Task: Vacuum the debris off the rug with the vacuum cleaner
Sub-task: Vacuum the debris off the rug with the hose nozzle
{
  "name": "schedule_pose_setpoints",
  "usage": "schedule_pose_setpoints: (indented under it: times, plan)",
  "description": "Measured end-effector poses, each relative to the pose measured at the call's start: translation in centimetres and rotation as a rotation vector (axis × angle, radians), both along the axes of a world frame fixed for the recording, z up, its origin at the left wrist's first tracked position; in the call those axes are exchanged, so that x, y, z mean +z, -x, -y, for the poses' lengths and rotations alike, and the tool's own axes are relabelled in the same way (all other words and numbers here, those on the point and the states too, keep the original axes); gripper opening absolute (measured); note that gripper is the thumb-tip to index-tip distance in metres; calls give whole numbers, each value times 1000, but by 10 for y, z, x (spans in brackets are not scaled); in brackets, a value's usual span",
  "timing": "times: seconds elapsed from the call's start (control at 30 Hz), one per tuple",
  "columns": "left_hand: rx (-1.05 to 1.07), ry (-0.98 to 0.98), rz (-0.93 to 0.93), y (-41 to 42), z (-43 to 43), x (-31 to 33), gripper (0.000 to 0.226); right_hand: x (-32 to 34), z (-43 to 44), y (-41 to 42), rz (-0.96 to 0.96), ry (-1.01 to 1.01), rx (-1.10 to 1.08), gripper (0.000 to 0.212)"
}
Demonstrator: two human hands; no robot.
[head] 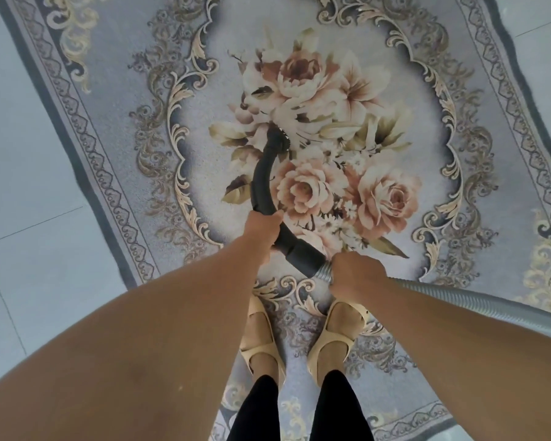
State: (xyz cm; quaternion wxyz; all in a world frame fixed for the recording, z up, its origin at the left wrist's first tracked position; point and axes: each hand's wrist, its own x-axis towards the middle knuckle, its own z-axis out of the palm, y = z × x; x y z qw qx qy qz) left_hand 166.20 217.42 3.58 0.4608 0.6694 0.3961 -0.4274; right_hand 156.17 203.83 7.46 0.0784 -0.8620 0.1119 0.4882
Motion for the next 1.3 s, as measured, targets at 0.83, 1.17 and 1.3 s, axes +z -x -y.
schedule_pose_setpoints:
  times: [0.83,1.17,1.3]
  plan:
    - [-264,-127,283,-71,41,38,84,22,31,-57,-98,-370,-411,19]
    - [-42,-278,305,-139,-1,55,66,19,8,-132,125,-374,-305,29]
    - [88,-295,276,-152,-22,61,66,33,-3,-154,181,-456,-266,32]
